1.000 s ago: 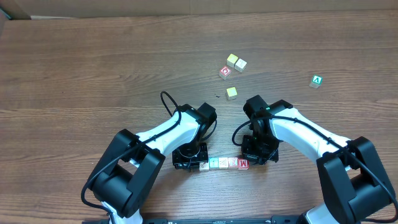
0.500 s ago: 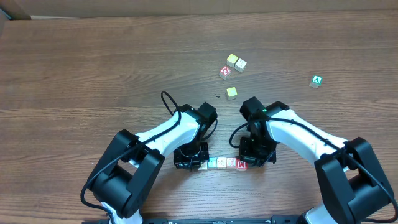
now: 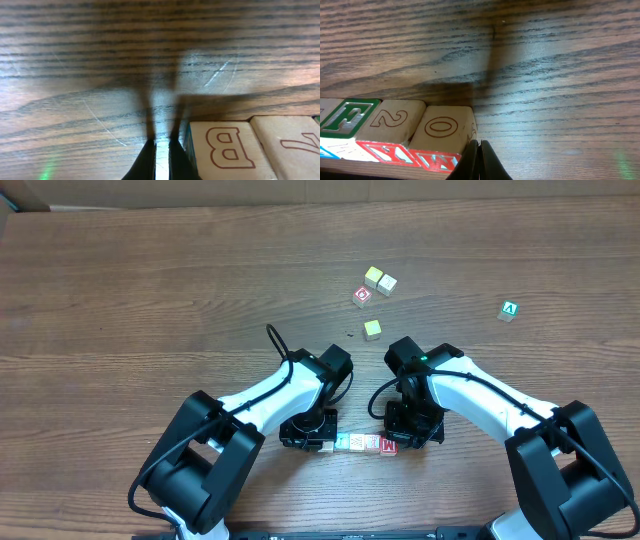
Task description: Flip 5 blocks
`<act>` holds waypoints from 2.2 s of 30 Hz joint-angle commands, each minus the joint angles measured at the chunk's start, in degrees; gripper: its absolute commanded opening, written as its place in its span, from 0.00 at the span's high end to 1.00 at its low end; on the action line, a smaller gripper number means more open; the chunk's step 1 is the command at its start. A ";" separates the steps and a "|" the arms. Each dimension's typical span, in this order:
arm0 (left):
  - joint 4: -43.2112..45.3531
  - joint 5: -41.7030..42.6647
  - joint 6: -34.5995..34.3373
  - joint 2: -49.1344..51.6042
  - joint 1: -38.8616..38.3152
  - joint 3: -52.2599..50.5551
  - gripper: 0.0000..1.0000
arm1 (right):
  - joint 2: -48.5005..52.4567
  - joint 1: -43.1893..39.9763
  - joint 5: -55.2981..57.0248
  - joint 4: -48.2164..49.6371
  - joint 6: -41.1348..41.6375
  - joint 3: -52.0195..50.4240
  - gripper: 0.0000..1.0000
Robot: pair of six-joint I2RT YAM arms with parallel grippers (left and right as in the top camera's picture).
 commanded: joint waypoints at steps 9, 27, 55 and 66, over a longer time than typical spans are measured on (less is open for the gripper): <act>2.27 -13.31 6.51 1.62 0.13 -1.33 0.96 | -1.03 0.28 -0.48 0.15 -0.50 -0.33 0.96; 7.82 -14.62 15.91 1.62 0.11 -1.33 0.96 | -1.03 1.99 -0.48 -0.68 -1.51 -0.33 0.96; 1.79 -2.05 20.81 1.62 -0.15 -1.33 0.96 | -1.03 2.47 -0.48 -0.26 -0.02 -0.33 0.96; 2.58 0.00 17.59 1.62 -0.04 -1.33 0.96 | -1.03 2.47 -0.55 -0.37 0.02 -0.33 0.96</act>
